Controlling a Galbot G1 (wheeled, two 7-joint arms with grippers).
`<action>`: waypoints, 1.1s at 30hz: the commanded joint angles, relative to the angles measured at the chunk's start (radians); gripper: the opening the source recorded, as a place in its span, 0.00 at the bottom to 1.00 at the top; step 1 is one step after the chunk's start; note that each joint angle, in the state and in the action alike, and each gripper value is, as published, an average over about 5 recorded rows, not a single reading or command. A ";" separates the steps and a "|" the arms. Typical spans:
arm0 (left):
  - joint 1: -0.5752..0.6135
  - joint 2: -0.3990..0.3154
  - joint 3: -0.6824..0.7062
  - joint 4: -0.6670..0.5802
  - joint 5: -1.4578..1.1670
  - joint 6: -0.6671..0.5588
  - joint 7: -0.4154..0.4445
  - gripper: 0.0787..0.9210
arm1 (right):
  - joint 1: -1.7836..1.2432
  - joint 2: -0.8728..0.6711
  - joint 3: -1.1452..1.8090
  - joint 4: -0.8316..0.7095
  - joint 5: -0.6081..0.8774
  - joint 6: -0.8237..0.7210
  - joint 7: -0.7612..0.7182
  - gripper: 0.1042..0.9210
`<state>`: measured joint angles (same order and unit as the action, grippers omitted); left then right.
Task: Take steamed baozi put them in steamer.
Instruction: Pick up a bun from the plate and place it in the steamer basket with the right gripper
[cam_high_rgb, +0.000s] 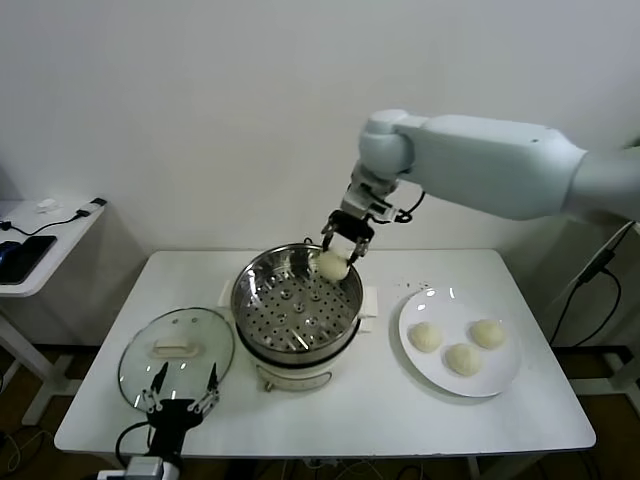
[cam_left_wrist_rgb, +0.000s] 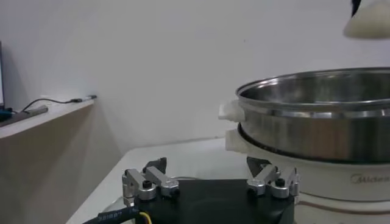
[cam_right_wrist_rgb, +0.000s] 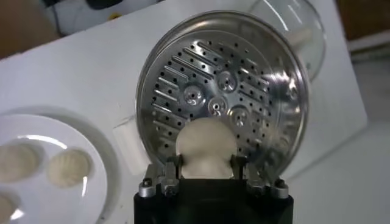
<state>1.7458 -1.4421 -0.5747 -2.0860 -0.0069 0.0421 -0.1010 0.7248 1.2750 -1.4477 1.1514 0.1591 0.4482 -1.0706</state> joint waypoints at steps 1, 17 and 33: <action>0.002 0.001 0.000 -0.002 0.001 0.001 -0.003 0.88 | -0.189 0.148 0.080 -0.207 -0.317 0.173 0.050 0.56; -0.001 0.003 -0.001 0.009 -0.001 -0.002 -0.016 0.88 | -0.323 0.284 0.221 -0.502 -0.445 0.252 0.136 0.57; -0.013 -0.005 0.004 0.007 -0.003 0.006 -0.013 0.88 | -0.212 0.214 0.162 -0.388 -0.176 0.254 0.083 0.87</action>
<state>1.7332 -1.4463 -0.5709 -2.0773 -0.0101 0.0477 -0.1142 0.4622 1.5136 -1.2734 0.7198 -0.1497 0.6918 -0.9664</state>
